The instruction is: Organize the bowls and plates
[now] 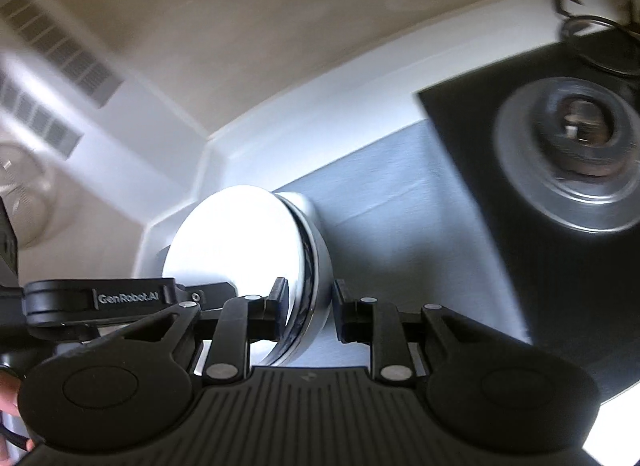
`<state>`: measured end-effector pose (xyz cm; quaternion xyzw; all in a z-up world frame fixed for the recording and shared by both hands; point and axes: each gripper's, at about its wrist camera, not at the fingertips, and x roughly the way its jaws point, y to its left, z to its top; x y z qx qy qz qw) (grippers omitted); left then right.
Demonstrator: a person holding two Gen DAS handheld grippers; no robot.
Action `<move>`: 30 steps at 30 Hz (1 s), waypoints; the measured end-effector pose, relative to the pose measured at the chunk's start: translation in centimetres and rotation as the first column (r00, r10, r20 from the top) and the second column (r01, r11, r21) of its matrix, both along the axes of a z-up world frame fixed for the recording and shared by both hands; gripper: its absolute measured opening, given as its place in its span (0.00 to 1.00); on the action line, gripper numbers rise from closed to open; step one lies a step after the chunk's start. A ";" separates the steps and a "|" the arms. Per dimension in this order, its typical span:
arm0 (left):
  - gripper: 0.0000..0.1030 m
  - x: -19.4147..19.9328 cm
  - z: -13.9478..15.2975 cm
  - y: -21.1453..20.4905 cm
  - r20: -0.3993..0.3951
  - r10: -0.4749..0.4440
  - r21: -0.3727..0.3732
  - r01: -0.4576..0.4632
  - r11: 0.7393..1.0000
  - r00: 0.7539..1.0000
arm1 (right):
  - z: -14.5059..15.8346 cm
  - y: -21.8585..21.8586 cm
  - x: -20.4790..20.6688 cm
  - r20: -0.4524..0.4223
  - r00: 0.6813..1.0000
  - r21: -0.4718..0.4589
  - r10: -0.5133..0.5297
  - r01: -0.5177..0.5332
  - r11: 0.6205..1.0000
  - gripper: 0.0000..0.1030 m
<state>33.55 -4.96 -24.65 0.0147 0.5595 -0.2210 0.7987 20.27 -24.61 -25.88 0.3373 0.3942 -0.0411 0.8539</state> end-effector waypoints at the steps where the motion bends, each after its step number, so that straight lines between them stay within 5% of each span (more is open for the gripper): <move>1: 0.22 -0.1 0.3 1.0 0.008 0.018 0.004 -0.018 1.000 1.000 | 0.1 0.7 0.4 0.001 1.000 0.006 0.018 -0.018 1.000 0.25; 10: 0.22 -1.9 1.7 9.6 0.047 0.225 0.049 -0.228 0.972 0.973 | 0.6 7.4 3.9 0.017 0.970 0.054 0.242 -0.242 0.969 0.25; 18: 0.22 -4.4 5.8 17.4 0.095 0.416 0.015 -0.419 0.908 0.904 | 3.6 13.4 6.8 0.075 0.901 0.069 0.428 -0.433 0.899 0.25; 25: 0.23 -6.3 10.6 21.3 0.136 0.482 0.024 -0.489 0.872 0.866 | 8.4 17.6 8.3 0.141 0.836 0.044 0.531 -0.541 0.840 0.25; 30: 0.23 -6.6 12.0 23.7 0.096 0.510 0.045 -0.516 0.856 0.855 | 9.7 19.7 9.0 0.128 0.806 0.053 0.577 -0.587 0.808 0.25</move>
